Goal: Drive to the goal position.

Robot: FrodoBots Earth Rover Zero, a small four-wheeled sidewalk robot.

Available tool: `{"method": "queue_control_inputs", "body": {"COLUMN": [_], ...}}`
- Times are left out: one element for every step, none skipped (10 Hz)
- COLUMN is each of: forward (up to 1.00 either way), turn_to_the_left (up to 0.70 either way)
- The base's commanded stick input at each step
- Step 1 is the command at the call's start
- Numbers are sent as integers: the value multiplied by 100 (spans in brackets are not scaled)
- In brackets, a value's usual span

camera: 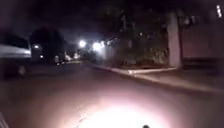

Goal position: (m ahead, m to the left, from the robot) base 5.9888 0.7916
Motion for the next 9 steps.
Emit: {"method": "queue_control_inputs", "body": {"forward": [70, 70, 70, 70, 70, 70, 70, 70, 70], "turn_to_the_left": [1, 1, 1, 1, 1, 1, 1, 1, 1]}}
